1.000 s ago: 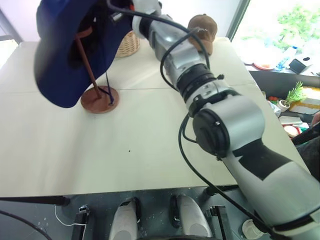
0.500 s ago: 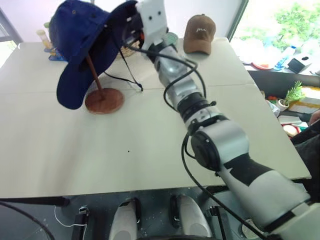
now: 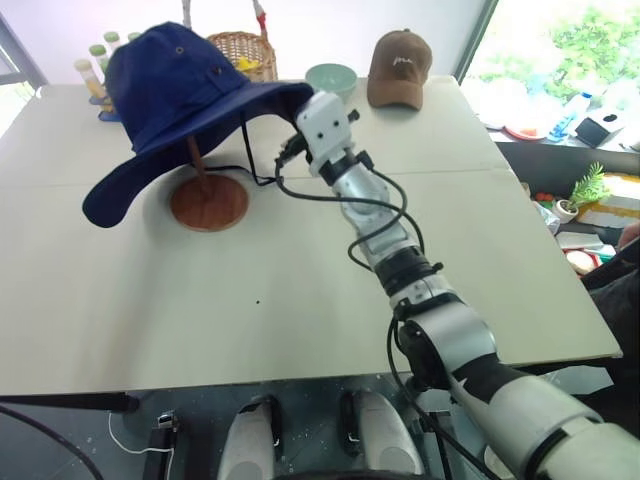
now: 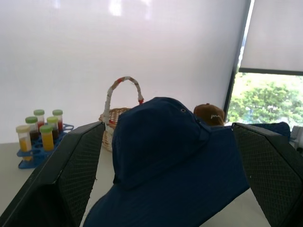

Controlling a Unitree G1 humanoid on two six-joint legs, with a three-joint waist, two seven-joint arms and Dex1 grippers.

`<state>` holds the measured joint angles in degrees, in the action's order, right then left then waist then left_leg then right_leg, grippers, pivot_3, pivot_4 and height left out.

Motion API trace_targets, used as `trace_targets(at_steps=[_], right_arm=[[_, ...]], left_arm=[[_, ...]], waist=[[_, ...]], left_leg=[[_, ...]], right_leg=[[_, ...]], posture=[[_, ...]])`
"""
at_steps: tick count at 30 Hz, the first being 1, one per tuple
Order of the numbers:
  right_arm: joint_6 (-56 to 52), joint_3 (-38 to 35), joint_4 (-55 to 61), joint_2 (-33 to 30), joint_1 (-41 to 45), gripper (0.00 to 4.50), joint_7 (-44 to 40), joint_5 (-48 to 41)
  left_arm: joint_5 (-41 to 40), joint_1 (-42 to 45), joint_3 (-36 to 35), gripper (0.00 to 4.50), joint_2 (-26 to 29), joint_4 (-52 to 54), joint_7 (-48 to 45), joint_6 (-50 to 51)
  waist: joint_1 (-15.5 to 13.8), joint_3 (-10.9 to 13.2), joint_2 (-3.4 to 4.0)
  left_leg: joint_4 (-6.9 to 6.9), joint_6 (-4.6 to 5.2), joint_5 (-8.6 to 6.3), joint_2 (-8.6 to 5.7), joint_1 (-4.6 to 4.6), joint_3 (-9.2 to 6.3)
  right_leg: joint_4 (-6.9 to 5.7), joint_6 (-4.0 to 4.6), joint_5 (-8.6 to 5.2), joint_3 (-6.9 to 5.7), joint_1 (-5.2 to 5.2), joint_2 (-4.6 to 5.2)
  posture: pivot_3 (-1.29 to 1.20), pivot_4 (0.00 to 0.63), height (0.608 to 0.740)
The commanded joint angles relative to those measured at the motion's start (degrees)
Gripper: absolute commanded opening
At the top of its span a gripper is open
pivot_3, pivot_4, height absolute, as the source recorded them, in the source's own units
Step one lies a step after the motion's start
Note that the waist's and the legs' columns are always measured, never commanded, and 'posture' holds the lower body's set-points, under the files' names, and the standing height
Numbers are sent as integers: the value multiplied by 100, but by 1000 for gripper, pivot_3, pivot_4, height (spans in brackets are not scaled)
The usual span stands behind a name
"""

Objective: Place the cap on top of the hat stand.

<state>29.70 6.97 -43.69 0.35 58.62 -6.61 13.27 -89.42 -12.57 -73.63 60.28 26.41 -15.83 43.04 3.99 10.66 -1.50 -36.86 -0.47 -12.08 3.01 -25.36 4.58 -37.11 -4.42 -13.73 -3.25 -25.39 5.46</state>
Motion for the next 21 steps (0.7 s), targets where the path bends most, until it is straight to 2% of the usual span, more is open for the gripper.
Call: trace_targets(at_steps=[1, 9, 15, 19, 21], right_arm=[[471, 298, 506, -167, -239, 30, 262, 439], [1152, 823, 402, -546, -541, 30, 1108, 1402], [1155, 884, 119, -550, -566, 30, 1152, 1332], [1071, 826, -60, -463, -682, 30, 768, 957], [1157, 907, -58, -504, -741, 30, 809, 1065]], left_arm=[[-29, -16, -291, 4500, 15, 17, -23, 115], [-267, -589, -861, 4500, -239, 63, -133, 557], [-436, -904, -1189, 4500, -223, 29, -273, 750], [-391, -1039, -1285, 4500, -190, 25, -385, 802], [-387, -1047, -1280, 4500, -160, 16, -388, 790]], waist=[[-1, 0, 0], [-2, -1, -2], [1, -1, -2], [-4, -2, -4], [-7, -2, -4]], left_leg=[[0, 0, 0, 0, 0, 0], [-2, -6, 4, -2, 3, -3], [-2, -8, 5, -1, 5, -5], [-4, -7, 5, -1, 5, -6], [-4, -7, 5, -2, 7, -6]], right_leg=[[0, 1, -1, 0, 0, 0], [1, 11, -6, 0, 4, 2], [1, 12, -6, 1, 6, -1], [2, 14, -8, 0, 10, 0], [2, 14, -8, 0, 14, -1]], posture=[[0, 150, 740], [0, 150, 740], [0, 150, 740], [0, 150, 740], [0, 150, 740]])
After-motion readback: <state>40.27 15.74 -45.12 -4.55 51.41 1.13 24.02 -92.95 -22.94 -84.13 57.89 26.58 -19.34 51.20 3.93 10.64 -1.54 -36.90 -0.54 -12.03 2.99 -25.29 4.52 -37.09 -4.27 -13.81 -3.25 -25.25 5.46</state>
